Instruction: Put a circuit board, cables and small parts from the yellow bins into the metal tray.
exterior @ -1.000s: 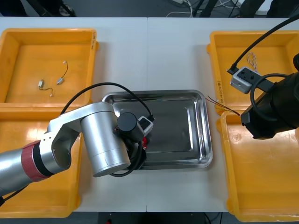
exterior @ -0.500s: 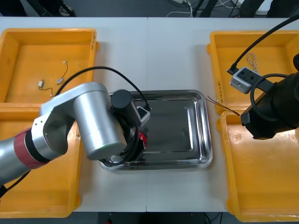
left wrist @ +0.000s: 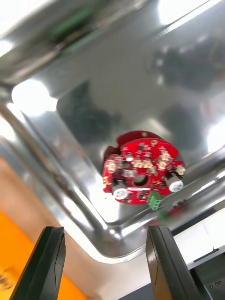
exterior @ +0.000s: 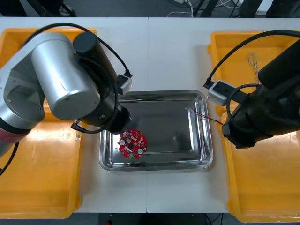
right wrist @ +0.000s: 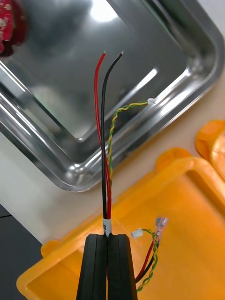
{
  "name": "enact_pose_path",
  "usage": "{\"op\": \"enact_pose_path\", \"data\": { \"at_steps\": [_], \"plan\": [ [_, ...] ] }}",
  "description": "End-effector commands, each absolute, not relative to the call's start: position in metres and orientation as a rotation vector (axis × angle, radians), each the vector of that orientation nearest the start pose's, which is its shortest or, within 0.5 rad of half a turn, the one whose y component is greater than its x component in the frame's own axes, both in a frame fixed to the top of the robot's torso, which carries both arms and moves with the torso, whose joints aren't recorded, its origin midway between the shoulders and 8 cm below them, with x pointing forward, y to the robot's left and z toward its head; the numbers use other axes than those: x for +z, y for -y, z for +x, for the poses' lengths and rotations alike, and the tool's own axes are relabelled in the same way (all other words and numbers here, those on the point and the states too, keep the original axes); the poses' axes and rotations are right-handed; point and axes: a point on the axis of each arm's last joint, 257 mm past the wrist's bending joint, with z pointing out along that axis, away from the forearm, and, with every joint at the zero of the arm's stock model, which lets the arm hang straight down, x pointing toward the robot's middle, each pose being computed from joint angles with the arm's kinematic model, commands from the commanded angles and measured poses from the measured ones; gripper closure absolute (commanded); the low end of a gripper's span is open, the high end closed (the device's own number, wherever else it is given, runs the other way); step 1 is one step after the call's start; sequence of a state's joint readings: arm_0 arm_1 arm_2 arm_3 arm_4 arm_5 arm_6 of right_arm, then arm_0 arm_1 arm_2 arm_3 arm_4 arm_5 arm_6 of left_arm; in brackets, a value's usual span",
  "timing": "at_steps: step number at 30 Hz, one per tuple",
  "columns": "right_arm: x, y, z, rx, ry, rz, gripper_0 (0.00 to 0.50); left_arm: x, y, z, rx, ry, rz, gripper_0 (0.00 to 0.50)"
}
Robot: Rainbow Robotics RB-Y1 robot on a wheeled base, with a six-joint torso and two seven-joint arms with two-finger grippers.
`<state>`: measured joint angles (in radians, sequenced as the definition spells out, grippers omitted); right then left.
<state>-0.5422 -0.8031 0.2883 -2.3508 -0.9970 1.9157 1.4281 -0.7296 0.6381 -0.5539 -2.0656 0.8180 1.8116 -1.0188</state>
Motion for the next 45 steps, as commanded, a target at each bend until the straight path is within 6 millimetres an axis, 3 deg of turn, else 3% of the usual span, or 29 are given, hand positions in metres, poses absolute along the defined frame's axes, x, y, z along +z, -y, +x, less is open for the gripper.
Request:
{"op": "enact_pose_path", "data": {
  "at_steps": [1, 6, 12, 25, 33, 45],
  "plan": [
    [-0.157, 0.140, 0.360, -0.018, -2.417, -1.279, 0.500, -0.147, -0.139, 0.429, -0.004, -2.598, 0.662, 0.000],
    [-0.163, 0.115, 0.366, -0.035, -2.383, -1.349, 0.500, -0.130, -0.177, 0.442, 0.038, -2.615, 0.622, 0.000],
    [-0.175, 0.104, 0.371, -0.065, -2.372, -1.409, 0.500, -0.119, -0.208, 0.459, 0.052, -2.628, 0.569, 0.000],
    [-0.206, 0.077, 0.379, -0.129, -2.227, -1.621, 0.500, -0.093, -0.298, 0.500, 0.157, -2.613, 0.516, 0.000],
    [-0.217, 0.082, 0.383, -0.182, -2.128, -1.772, 0.500, -0.083, -0.337, 0.519, 0.249, -2.602, 0.530, 0.000],
    [-0.251, 0.097, 0.386, -0.274, -2.030, -1.862, 0.500, -0.092, -0.379, 0.554, 0.308, -2.528, 0.671, 0.000]
  ]
}}
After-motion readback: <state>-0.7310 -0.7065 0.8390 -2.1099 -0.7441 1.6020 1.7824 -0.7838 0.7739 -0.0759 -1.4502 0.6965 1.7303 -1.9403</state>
